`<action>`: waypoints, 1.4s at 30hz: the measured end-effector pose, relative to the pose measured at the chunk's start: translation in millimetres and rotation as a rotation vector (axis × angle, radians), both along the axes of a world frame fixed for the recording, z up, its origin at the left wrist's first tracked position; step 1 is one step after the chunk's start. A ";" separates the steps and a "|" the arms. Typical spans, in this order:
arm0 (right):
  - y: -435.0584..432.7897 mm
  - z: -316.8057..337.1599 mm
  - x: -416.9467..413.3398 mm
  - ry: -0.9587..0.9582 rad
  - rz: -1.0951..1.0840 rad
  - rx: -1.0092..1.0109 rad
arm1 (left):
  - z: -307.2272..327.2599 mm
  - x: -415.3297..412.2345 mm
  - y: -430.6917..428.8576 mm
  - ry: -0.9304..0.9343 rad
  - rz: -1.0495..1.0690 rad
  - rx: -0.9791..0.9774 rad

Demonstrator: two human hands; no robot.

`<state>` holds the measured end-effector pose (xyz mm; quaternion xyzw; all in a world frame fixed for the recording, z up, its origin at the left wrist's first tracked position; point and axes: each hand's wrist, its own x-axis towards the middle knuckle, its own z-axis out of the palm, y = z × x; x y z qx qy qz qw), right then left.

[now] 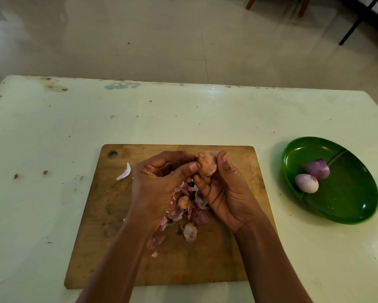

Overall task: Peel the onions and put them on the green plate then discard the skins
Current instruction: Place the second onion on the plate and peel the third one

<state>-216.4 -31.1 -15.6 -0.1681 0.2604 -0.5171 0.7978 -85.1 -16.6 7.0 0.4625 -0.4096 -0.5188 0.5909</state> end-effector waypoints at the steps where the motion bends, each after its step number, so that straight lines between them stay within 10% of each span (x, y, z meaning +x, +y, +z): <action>1: -0.1 -0.1 0.5 -0.004 0.002 0.002 | -0.5 0.4 -0.3 -0.015 0.017 -0.009; 18: -0.1 -2.7 -0.3 0.093 -0.085 -0.058 | -11.9 0.3 0.0 -0.508 0.053 -0.038; 27: -4.7 -4.0 -7.9 0.109 -0.322 0.039 | -6.5 -6.1 2.4 -0.426 0.031 -0.064; 42: 1.2 8.5 -1.6 0.049 -0.107 0.045 | -2.1 -7.8 2.2 -0.380 0.180 0.029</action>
